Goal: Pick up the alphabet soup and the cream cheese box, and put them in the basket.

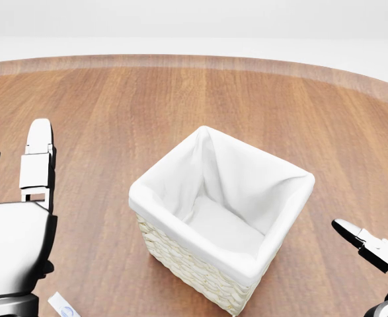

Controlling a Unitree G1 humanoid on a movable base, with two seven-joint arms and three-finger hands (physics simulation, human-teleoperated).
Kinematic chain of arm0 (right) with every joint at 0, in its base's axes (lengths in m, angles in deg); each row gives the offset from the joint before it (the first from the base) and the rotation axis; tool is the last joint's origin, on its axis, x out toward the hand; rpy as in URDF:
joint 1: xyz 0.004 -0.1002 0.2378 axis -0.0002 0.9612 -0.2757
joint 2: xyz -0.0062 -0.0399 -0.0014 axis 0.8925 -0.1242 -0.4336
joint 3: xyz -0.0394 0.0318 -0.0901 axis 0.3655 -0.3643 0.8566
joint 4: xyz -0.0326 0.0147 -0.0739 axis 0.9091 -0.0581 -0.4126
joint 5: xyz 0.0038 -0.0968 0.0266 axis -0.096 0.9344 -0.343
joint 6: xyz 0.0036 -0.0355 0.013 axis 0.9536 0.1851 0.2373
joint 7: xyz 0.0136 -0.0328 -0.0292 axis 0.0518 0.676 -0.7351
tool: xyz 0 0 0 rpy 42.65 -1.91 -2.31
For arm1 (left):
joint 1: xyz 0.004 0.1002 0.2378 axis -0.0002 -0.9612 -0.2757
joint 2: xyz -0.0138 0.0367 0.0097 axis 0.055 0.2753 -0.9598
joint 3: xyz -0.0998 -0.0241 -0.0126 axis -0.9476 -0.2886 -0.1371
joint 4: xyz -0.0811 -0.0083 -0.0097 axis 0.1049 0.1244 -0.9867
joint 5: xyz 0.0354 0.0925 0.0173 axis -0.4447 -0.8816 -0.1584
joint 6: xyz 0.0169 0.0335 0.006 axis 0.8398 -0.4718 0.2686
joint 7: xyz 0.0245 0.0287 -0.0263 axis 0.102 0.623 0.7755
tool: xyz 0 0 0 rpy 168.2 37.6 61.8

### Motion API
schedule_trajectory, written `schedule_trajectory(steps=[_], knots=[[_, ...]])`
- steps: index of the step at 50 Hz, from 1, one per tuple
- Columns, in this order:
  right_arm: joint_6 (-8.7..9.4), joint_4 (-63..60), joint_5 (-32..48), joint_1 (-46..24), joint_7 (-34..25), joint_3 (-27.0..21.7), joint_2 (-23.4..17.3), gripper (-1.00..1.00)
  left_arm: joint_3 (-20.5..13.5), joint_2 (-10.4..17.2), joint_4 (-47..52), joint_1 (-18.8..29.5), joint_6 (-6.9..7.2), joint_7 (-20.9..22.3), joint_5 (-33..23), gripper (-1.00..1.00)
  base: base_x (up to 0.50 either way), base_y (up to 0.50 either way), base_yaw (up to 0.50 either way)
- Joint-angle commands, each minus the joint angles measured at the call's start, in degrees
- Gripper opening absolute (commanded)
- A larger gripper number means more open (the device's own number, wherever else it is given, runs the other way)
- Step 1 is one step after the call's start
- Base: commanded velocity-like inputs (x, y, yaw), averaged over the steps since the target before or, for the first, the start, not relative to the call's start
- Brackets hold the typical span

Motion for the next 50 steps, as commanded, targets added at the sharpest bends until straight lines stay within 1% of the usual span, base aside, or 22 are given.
schedule_trajectory(steps=[1, 3, 6, 7, 11, 16, 17, 19, 22, 23, 25, 30, 31, 33, 37, 40, 43, 45, 50], knots=[[0.1, -0.3, 0.1, 0.1, 0.0, 0.1, 0.1, 1.0, 0.0, 0.1, 1.1, -5.0, 0.0, -1.1, -0.5, 1.0, 0.0, 0.0, 0.0], [-0.35, 0.3, 0.2, -0.1, 0.0, 0.0, 0.0, 1.0, -0.3, 0.1, 1.6, -6.0, 0.0, -1.2, -0.2, 1.0, 0.0, 0.0, 0.0], [0.13, -0.3, 0.2, 0.1, 0.0, 0.1, 0.1, 1.0, -0.4, 0.1, 2.7, -7.5, 0.0, -1.3, 0.1, 1.0, 0.0, 0.0, 0.0], [-0.21, 0.1, 0.2, 0.0, 0.0, 0.1, 0.0, 1.0, -0.6, 0.1, 3.0, -7.9, 0.0, -1.3, 0.1, 1.0, 0.0, 0.0, 0.0], [-0.3, 0.2, 0.2, 0.0, 0.0, 0.0, 0.0, 1.0, -0.5, 0.0, 3.9, -9.3, 0.0, -1.4, -0.3, 1.0, 0.0, 0.0, 0.0], [-0.8, 1.0, 0.2, -0.2, 0.0, 0.1, -0.1, 1.0, -0.2, 0.1, 2.7, -10.5, 0.0, -2.7, -1.2, 1.0, 0.0, 0.0, 0.0], [-0.17, 0.2, 0.2, -0.1, 0.0, 0.1, -0.1, 1.0, 0.3, 0.3, 2.6, -10.9, 0.0, -3.0, -1.3, 1.0, 0.0, 0.0, 0.0], [0.14, -0.3, 0.2, 0.1, 0.0, 0.1, 0.0, 1.0, 0.5, 0.3, 2.5, -11.2, 0.0, -2.7, -2.6, 1.0, 0.0, 0.0, 0.0], [-0.19, 0.2, 0.3, -0.1, 0.0, 0.1, 0.0, 1.0, 0.5, 0.5, 2.0, -11.4, 0.0, -2.9, -2.9, 1.0, 0.0, 0.0, 0.0], [0.0, 0.0, 0.3, 0.0, 0.0, 0.1, 0.0, 1.0, 0.5, 0.5, 1.9, -11.6, 0.0, -3.0, -3.0, 1.0, 0.0, 0.0, 0.0], [0.28, -0.3, 0.3, 0.1, 0.0, 0.1, 0.0, 1.0, 1.0, 0.5, 1.5, -12.5, 0.0, -3.8, -3.6, 1.0, 0.0, 0.0, 0.0], [-0.08, 0.1, 0.3, 0.0, 0.0, 0.1, 0.0, 1.0, 1.9, 0.9, -1.6, -13.1, 0.0, -6.2, -3.7, 1.0, 0.0, 0.0, 0.0], [-0.58, 0.9, 0.4, -0.2, 0.0, 0.0, -0.1, 1.0, 2.1, 1.0, -3.4, -13.0, 0.0, -7.3, -3.8, 1.0, 0.0, 0.0, 0.0], [-0.19, 0.3, 0.3, -0.1, 0.0, 0.1, -0.1, 1.0, 2.5, 1.3, -5.2, -12.9, 0.0, -8.3, -4.0, 1.0, 0.0, 0.0, 0.0], [0.03, 0.1, 0.3, -0.1, 0.0, 0.1, -0.1, 1.0, 3.1, 1.8, -8.2, -13.1, 0.0, -10.6, -3.6, 1.0, 0.0, 0.0, 0.0], [-0.09, 0.0, 0.4, 0.0, 0.0, 0.2, 0.0, 1.0, 3.2, 2.2, -9.4, -12.9, 0.0, -11.0, -3.0, 1.0, 0.0, 0.0, 0.0], [-0.18, 0.0, 0.3, 0.0, 0.0, 0.1, 0.0, 1.0, 4.0, 2.4, -10.1, -13.4, 0.0, -11.6, -3.5, 1.0, 0.0, 0.0, 0.0], [-0.63, 0.6, 0.4, -0.1, 0.0, 0.1, 0.0, 1.0, 4.2, 2.6, -10.9, -13.8, 0.0, -12.2, -3.3, 1.0, 0.0, 0.0, 0.0], [-0.3, 0.1, 0.3, 0.0, 0.0, 0.1, 0.0, 1.0, 4.7, 3.2, -14.3, -14.3, 0.0, -14.3, -3.1, 1.0, 0.0, 0.0, 0.0]])
